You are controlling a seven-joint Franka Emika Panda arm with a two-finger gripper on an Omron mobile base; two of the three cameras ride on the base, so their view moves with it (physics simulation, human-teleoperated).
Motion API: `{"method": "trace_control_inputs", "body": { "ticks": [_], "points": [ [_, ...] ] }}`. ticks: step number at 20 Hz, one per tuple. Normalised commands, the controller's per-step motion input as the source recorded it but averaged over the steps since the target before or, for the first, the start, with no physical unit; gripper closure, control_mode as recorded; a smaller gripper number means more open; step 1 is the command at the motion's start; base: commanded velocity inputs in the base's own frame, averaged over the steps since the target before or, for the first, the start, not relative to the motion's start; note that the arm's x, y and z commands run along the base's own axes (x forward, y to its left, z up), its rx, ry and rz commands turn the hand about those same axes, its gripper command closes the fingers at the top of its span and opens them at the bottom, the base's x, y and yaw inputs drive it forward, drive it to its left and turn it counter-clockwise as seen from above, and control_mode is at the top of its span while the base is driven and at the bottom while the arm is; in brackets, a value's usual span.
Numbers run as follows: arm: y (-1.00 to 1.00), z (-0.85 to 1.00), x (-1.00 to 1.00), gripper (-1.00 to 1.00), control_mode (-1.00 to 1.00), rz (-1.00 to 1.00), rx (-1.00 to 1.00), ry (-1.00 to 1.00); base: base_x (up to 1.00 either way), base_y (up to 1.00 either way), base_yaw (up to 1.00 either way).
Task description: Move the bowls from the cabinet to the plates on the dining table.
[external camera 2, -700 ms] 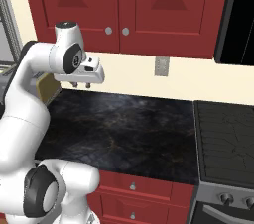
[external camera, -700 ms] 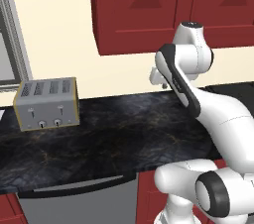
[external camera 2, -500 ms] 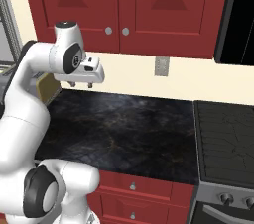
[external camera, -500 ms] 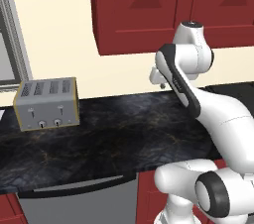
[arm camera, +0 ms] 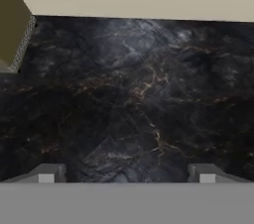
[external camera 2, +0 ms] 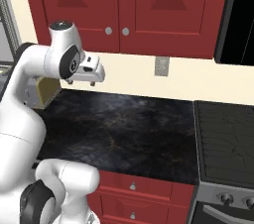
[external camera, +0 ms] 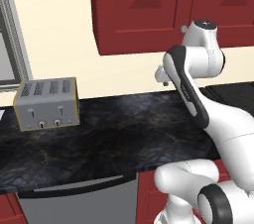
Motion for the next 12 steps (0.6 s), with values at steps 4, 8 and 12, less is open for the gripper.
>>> {"method": "trace_control_inputs", "body": {
  "ticks": [4, 8, 12],
  "points": [
    [-0.23, 0.2, -0.16, -1.0, -1.0, -0.1, 0.07, -0.19, 0.0, 0.0, 0.0],
    [-0.17, 0.22, -0.03, -1.0, -1.0, -0.16, 0.13, -0.13, 0.0, 0.0, 0.0],
    [-0.17, 0.23, 0.0, -1.0, -1.0, -0.19, 0.17, -0.09, 0.0, 0.0, 0.0]
  ]
}}
